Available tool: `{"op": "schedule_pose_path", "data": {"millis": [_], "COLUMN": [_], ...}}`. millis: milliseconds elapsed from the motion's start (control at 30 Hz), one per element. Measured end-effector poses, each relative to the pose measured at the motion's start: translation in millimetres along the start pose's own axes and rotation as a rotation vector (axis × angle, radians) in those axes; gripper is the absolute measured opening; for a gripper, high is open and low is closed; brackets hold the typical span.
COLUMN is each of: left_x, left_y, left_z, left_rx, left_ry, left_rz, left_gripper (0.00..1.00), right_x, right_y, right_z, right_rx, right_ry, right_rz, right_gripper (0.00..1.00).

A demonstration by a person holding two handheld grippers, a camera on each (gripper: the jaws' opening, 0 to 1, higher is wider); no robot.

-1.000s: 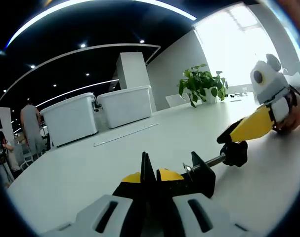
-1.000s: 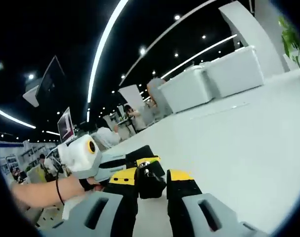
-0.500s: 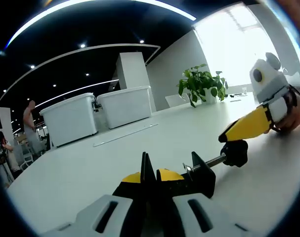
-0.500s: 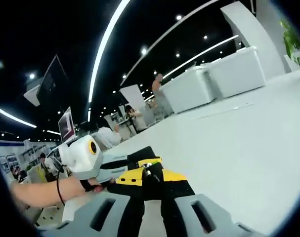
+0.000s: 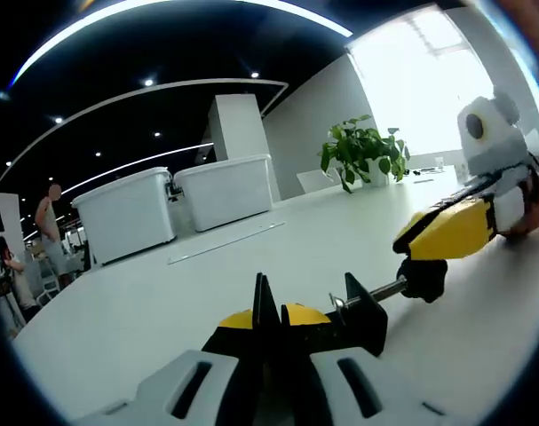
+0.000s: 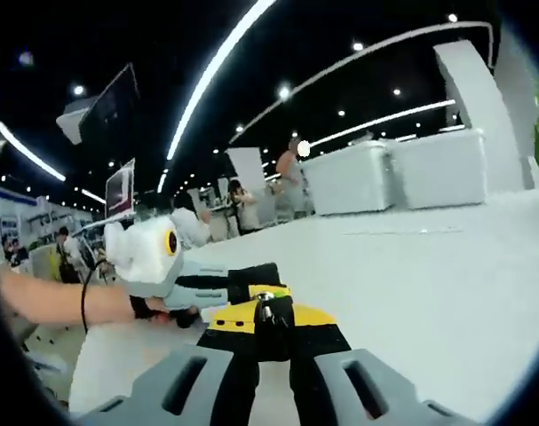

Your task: Clamp the fixed fixture on the desktop, loosen the retaining clip, secure it to the edge of the desk, and tighten the retaining clip.

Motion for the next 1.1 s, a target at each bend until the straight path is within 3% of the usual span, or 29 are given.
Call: {"op": "schedule_pose_path", "data": {"millis": [33,233,400,500,633,767,833,933,1033,1067,1100], "left_x": [-0.2,-0.4,-0.4,-0.1,0.3,0.6,0.7,0.7,0.6,0.6,0.6], "left_y": [0.1,0.3,0.1,0.0,-0.1,-0.1,0.0,0.0,0.0,0.0,0.0], "left_z": [0.4,0.5,0.3,-0.1,-0.6,-0.9,-0.9,-0.9,-0.9,-0.9,-0.9], "left_rx": [0.006,0.010,0.002,-0.003,-0.006,-0.008,-0.008,-0.006,-0.006,-0.006,-0.006], "left_ry": [-0.001,-0.001,0.002,0.004,0.006,0.007,0.006,0.007,0.007,0.007,0.007], "left_rz": [0.003,0.007,0.004,0.001,-0.001,-0.003,-0.003,-0.002,-0.002,-0.002,-0.002], "left_gripper": [0.07,0.07,0.07,0.07,0.07,0.07,0.07,0.07,0.07,0.07,0.07], "right_x": [-0.7,-0.1,0.8,1.8,2.5,3.1,2.7,-1.7,-3.5,-4.2,-4.2], "right_y": [0.7,3.0,4.4,4.6,3.9,4.3,7.4,13.4,7.9,3.3,-0.1], "right_z": [-2.7,-12.7,-23.1,-26.1,-26.5,-22.9,-19.8,-10.6,1.6,4.2,6.7], "right_rx": [-0.083,-0.324,-0.614,-0.700,-0.733,-0.620,-0.525,-0.177,0.105,0.242,0.298], "right_ry": [-0.007,-0.031,-0.044,-0.048,-0.058,-0.060,-0.068,-0.058,-0.037,-0.023,-0.026], "right_rz": [0.012,-0.004,-0.017,-0.028,-0.033,-0.054,-0.025,0.052,0.056,0.045,0.029], "right_gripper": [0.11,0.11,0.11,0.11,0.11,0.15,0.23,0.27,0.27,0.27,0.26]}}
Point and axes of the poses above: the point that each gripper's makers call its tool centre point, and the gripper's own axes: x roughly forward along the fingers, z roughly to its right, y roughly out of its top, the point moved 9 cm from there along -x, roughly backward along the fingers, and after that the axes turned 14 degrees about -x, right-handed, at the moved point
